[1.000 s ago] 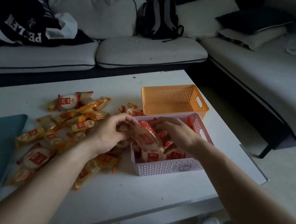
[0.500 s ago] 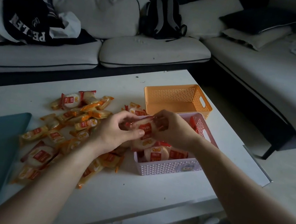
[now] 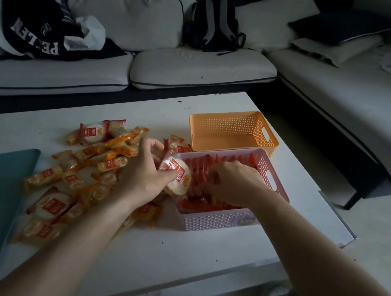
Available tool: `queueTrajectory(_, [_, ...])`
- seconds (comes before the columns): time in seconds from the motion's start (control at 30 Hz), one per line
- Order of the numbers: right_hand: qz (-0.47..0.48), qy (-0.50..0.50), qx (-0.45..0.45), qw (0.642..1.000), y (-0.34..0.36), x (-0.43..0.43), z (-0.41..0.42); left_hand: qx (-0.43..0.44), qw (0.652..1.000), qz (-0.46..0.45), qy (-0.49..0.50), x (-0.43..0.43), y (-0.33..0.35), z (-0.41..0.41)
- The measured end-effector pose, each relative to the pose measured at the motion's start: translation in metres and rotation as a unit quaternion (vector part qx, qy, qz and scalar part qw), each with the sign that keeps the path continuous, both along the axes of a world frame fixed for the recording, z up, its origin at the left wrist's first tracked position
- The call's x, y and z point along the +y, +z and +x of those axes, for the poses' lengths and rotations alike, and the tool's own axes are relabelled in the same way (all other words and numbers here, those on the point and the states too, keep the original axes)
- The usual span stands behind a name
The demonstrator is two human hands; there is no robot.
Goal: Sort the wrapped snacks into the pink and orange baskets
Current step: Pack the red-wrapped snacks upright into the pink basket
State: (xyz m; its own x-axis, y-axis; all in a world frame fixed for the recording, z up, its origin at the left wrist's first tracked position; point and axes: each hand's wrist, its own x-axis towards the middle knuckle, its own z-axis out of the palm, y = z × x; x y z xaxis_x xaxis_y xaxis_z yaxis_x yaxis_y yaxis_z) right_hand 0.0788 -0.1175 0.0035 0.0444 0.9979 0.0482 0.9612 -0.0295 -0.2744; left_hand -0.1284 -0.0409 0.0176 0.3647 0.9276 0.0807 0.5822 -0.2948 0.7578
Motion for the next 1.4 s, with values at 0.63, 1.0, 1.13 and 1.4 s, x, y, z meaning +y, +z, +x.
queueTrajectory(0.63, [-0.186, 0.063, 0.11, 0.974, 0.016, -0.006, -0.001, -0.024, 0.997, -0.074, -0.016, 0.009, 0.01, 0.014])
queueTrajectory(1.0, [-0.134, 0.088, 0.149, 0.976, 0.035, -0.009, 0.011, -0.056, 0.996, -0.067, 0.02, 0.008, 0.01, 0.01])
queueTrajectory(1.13, [-0.096, 0.042, 0.21, 0.972, 0.055, -0.02, 0.048, -0.003, 0.992, -0.12, -0.039, -0.003, 0.005, 0.02])
queueTrajectory(1.4, [-0.011, 0.083, 0.115, 0.99, 0.03, -0.006, 0.023, 0.147, 0.982, -0.115, -0.039, -0.011, 0.008, 0.035])
